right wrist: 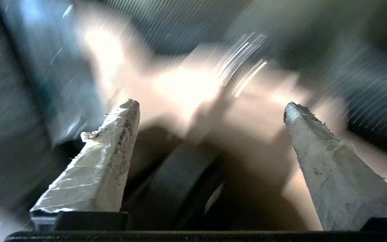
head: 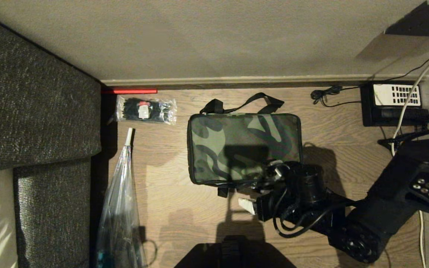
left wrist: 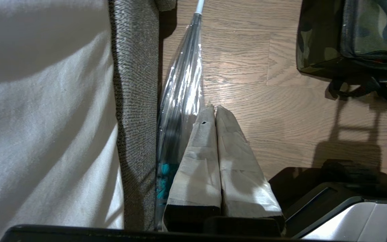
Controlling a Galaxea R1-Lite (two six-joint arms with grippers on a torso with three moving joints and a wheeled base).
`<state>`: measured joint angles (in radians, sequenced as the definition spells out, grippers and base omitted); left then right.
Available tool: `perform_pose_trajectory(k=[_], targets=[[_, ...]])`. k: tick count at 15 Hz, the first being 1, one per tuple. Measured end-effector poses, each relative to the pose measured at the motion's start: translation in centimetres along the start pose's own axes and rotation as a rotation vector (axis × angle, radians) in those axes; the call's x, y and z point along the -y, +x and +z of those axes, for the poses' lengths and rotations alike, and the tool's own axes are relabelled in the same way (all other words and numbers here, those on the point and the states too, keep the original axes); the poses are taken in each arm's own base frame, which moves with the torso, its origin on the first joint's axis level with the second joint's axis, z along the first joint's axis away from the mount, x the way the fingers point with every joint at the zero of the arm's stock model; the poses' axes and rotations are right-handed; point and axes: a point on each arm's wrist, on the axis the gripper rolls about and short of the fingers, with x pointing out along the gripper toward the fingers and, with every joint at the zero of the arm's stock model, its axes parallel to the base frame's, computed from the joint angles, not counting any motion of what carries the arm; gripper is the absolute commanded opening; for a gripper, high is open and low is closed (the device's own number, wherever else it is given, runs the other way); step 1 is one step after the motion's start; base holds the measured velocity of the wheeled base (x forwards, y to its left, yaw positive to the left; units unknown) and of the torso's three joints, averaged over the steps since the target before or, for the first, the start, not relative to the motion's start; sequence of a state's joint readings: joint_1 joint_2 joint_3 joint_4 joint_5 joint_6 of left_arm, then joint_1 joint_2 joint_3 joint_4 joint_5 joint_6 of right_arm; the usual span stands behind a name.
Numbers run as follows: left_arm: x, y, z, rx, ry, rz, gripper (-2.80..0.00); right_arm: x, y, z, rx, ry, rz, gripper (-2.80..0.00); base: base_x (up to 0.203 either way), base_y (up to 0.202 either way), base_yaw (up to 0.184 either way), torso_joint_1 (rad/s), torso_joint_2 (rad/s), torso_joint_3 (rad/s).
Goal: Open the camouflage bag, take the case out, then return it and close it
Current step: Open the top of the storage box
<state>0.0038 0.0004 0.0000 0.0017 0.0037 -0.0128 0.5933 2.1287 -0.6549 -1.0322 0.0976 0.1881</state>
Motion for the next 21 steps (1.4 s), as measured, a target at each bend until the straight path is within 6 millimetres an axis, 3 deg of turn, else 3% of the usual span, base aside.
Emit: perform_pose_trajectory(k=[6, 14, 15, 21], targets=[[0.0, 0.0, 0.0, 0.0, 0.001, 0.001, -2.8, 0.9, 1.1, 0.6, 0.115, -0.017, 0.01, 0.0, 0.0, 0.0, 0.0, 0.0, 0.0, 0.0], [0.0, 0.0, 0.0, 0.0, 0.001, 0.001, -2.8, 1.2, 2.1, -0.6, 0.138, 0.013, 0.021, 0.0, 0.0, 0.0, 0.0, 0.0, 0.0, 0.0], [0.0, 0.0, 0.0, 0.0, 0.001, 0.001, -2.8, 1.2, 2.1, -0.8, 0.132, 0.014, 0.02, -2.8, 0.0, 0.0, 0.0, 0.0, 0.0, 0.0], [0.0, 0.0, 0.0, 0.0, 0.001, 0.001, -2.8, 1.3, 2.7, -0.9, 0.162, 0.057, 0.029, -2.8, 0.0, 0.0, 0.0, 0.0, 0.0, 0.0]])
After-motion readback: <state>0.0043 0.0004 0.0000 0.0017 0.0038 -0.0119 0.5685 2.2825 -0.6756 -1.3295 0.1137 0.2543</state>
